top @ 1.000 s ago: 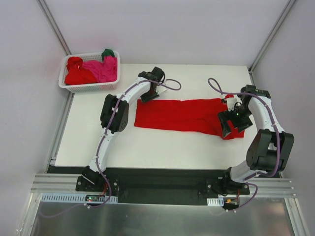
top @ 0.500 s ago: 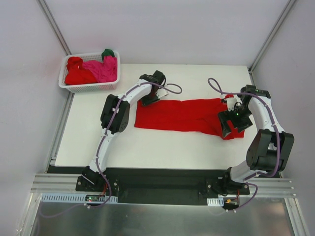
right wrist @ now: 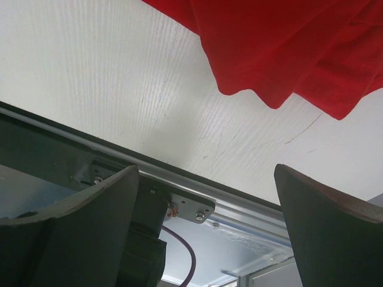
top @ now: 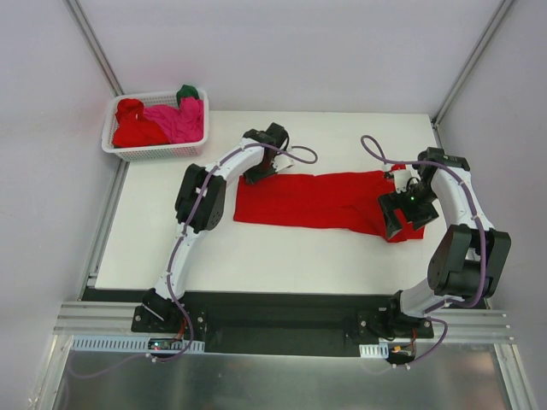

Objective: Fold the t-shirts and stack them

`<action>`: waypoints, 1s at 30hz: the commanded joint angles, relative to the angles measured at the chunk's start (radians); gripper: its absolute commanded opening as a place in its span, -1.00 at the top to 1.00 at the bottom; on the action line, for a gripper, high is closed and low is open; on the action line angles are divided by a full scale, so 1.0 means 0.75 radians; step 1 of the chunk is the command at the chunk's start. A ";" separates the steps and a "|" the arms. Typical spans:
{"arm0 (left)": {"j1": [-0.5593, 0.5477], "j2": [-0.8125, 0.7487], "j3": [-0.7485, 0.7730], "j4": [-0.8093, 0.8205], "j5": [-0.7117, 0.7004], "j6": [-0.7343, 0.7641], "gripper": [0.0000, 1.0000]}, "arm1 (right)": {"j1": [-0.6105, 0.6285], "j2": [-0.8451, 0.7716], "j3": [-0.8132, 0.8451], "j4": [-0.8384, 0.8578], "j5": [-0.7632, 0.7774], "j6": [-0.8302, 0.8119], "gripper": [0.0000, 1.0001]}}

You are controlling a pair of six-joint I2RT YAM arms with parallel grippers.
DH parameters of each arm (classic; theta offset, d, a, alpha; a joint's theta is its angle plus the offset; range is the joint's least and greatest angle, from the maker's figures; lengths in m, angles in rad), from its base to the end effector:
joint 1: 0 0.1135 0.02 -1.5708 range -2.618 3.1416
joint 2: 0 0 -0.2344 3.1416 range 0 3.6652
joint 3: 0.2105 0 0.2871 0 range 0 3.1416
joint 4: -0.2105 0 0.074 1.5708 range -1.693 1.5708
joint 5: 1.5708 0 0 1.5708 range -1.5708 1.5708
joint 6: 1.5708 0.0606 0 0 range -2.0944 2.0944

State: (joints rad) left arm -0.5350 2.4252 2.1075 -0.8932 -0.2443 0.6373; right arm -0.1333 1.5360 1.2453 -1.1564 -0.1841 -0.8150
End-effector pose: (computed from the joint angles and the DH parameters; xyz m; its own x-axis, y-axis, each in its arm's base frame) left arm 0.4626 -0.2571 0.1124 -0.3963 0.9060 -0.1484 0.8178 0.4218 0.3915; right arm 0.3132 -0.0308 0.1922 -0.7534 -0.6208 -0.2168 -0.6415 0.7663 0.0348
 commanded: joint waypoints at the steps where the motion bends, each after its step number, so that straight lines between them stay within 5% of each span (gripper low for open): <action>1: -0.015 -0.049 0.015 -0.016 0.009 -0.009 0.50 | 0.004 -0.025 0.009 -0.027 -0.023 0.011 -1.00; 6: -0.015 -0.067 0.021 -0.014 -0.003 -0.009 0.51 | 0.004 -0.027 0.004 -0.025 -0.027 0.009 -1.00; 17: -0.015 -0.072 0.045 -0.010 -0.093 -0.003 0.92 | 0.006 -0.044 -0.018 -0.021 -0.027 0.009 -1.00; 30: -0.015 -0.072 0.060 0.048 -0.237 0.009 0.96 | 0.006 -0.056 -0.032 -0.017 -0.027 0.007 -0.99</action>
State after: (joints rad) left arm -0.5377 2.4252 2.1220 -0.8677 -0.3550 0.6395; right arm -0.1329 1.5360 1.2228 -1.1557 -0.1848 -0.8150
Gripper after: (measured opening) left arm 0.027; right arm 0.996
